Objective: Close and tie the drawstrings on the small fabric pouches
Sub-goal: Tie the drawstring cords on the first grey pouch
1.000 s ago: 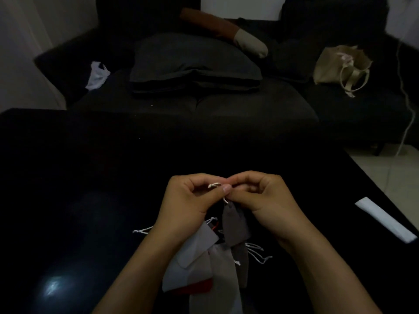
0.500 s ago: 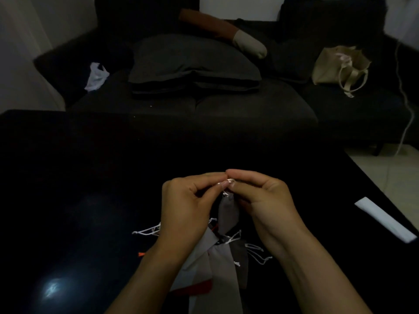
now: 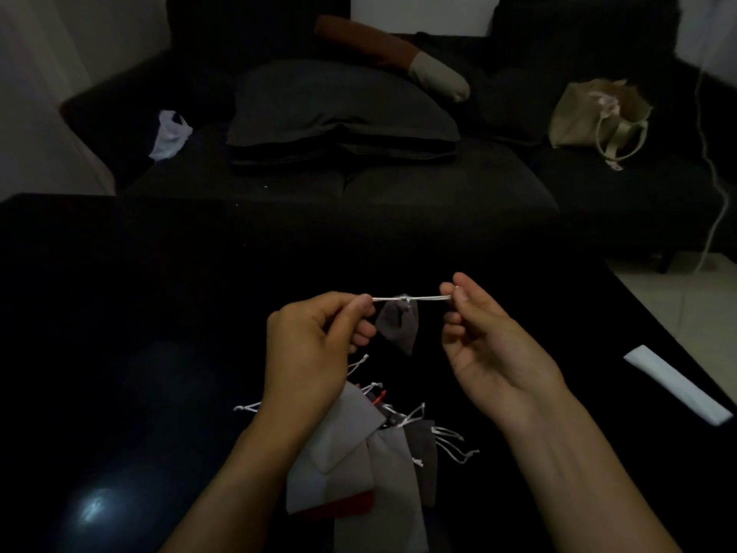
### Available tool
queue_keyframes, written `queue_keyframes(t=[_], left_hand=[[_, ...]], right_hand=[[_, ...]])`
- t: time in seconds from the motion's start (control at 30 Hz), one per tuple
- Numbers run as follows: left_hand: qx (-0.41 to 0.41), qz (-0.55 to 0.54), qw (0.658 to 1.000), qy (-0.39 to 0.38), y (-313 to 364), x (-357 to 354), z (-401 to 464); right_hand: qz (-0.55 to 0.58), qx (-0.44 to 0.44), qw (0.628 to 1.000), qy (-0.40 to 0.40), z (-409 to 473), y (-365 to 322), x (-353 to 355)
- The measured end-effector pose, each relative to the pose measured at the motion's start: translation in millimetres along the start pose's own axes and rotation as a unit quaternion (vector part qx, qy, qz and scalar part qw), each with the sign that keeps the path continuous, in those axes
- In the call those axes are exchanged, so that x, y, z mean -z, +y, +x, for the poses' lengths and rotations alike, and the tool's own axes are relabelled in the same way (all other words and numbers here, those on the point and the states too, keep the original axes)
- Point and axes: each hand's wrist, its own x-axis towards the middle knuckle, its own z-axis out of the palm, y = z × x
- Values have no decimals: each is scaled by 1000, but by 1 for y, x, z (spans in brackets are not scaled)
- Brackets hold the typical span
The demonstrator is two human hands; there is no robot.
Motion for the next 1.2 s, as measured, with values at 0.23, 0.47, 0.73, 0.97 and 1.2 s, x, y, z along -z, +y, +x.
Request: queue_keyframes(t=[0.23, 0.47, 0.73, 0.97, 1.2], left_hand=[[214, -147, 961, -93, 6, -3, 5], [284, -76, 940, -175, 11, -9, -2], [204, -78, 965, -143, 11, -6, -4], [152, -97, 976, -120, 8, -3, -1], [140, -74, 976, -150, 7, 1, 0]], right_hand=[[-19, -33, 998, -59, -1, 5, 1], [-138, -22, 982, -128, -4, 12, -1], [-171, -27, 971, -165, -5, 12, -5], [-470, 180, 857, -112, 0, 17, 4], [-662, 278, 686, -120, 1, 12, 11]])
